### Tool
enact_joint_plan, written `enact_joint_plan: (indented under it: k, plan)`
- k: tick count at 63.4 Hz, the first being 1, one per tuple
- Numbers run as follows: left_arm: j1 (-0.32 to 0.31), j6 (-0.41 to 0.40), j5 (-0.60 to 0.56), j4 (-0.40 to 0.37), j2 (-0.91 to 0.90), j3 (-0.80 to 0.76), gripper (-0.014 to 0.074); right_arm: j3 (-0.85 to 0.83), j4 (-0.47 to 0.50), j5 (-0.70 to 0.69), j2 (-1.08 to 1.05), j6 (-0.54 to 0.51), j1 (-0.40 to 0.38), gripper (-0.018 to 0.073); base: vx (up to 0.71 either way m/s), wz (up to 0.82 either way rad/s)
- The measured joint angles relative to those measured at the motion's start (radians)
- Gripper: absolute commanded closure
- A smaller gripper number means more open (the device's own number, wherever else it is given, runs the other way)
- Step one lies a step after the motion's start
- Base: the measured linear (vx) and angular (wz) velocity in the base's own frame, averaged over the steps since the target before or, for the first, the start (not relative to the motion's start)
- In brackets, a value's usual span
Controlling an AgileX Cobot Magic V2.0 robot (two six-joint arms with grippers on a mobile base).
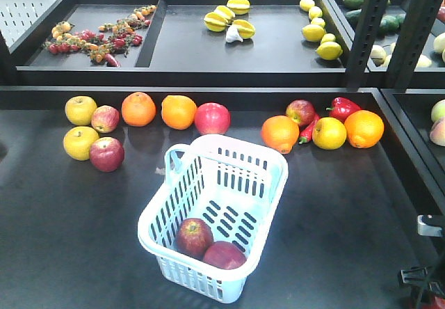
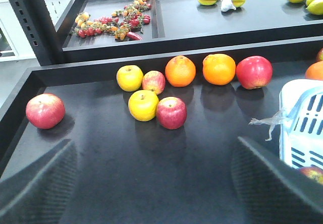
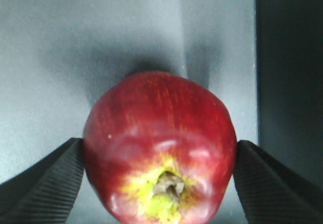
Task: Pick three apples into basket with both arms
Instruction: 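Close the right gripper on the dark red apple and lift it, then swing the held apple over the basket with the right gripper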
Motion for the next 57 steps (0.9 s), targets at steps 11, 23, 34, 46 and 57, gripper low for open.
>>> enact_joint_plan:
  k: [11, 23, 34, 46, 57]
  plan:
    - [0.0, 0.0, 0.0, 0.0, 0.0, 0.0, 0.0007, -0.057, 0.005, 0.082, -0.091, 0.0, 0.0, 0.0254, 0.0, 0.0]
    - [0.0, 0.0, 0.0, 0.0, 0.0, 0.0, 0.0007, -0.061, 0.067, 0.13, -0.272, -0.007, 0.0, 0.0254, 0.0, 0.0]
    - [0.0, 0.0, 0.0, 0.0, 0.0, 0.0, 0.0007, -0.061, 0.22, 0.196, -0.455, -0.116, 0.0, 0.0254, 0.0, 0.0]
    - [0.0, 0.0, 0.0, 0.0, 0.0, 0.0, 0.0007, -0.061, 0.495, 0.277, -0.624, -0.373, 0.03, 0.0254, 0.0, 0.0]
    - [0.0, 0.0, 0.0, 0.0, 0.0, 0.0, 0.0007, -0.061, 0.696, 0.303, -0.704, -0.522, 0.158, 0.0254, 0.0, 0.0]
